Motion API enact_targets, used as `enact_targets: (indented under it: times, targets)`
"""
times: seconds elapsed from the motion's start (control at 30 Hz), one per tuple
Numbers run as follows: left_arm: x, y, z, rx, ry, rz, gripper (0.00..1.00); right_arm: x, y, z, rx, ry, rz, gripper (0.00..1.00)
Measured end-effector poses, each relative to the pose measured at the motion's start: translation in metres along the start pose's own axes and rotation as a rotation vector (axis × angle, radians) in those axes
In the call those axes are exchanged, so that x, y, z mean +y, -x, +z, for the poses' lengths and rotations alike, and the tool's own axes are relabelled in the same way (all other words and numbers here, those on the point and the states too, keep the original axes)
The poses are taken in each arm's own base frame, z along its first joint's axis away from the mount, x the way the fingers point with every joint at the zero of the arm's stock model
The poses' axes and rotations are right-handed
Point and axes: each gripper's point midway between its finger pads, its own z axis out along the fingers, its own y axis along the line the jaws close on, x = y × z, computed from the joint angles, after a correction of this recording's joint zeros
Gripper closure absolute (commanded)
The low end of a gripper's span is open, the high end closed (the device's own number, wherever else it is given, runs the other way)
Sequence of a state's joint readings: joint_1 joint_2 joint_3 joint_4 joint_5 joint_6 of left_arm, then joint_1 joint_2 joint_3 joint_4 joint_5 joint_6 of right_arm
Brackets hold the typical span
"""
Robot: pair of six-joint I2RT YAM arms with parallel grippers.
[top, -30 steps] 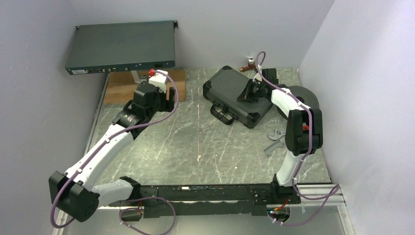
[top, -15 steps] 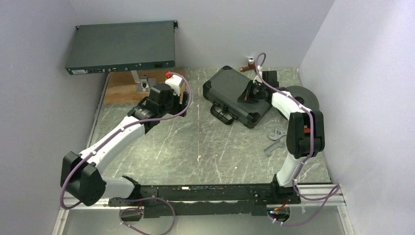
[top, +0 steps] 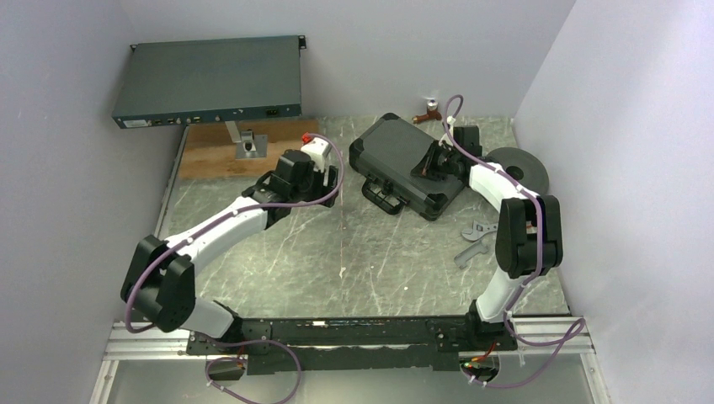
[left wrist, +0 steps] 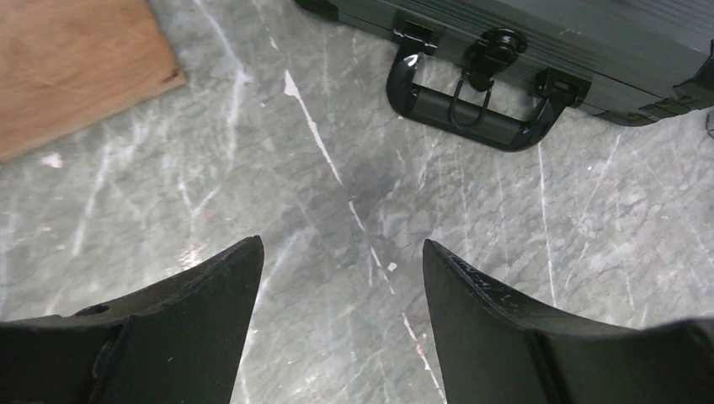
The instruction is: Pack up texas hold em set
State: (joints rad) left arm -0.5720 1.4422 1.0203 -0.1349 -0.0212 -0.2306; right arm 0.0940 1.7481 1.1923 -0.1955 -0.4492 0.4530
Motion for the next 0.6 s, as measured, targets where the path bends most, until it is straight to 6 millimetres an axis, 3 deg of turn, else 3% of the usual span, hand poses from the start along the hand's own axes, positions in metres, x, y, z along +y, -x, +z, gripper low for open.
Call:
enact_targets:
  times: [0.33, 0.6]
  targets:
    - [-0.017, -0.041, 0.053, 0.135, -0.095, -0.056, 0.52, -0.003, 0.000, -0.001, 0.013, -0.024, 0.036, 1.00]
    - [-0.030, -0.022, 0.084, 0.142, -0.145, 0.056, 0.60, 0.000, -0.002, 0.004, 0.034, 0.024, 0.041, 1.00]
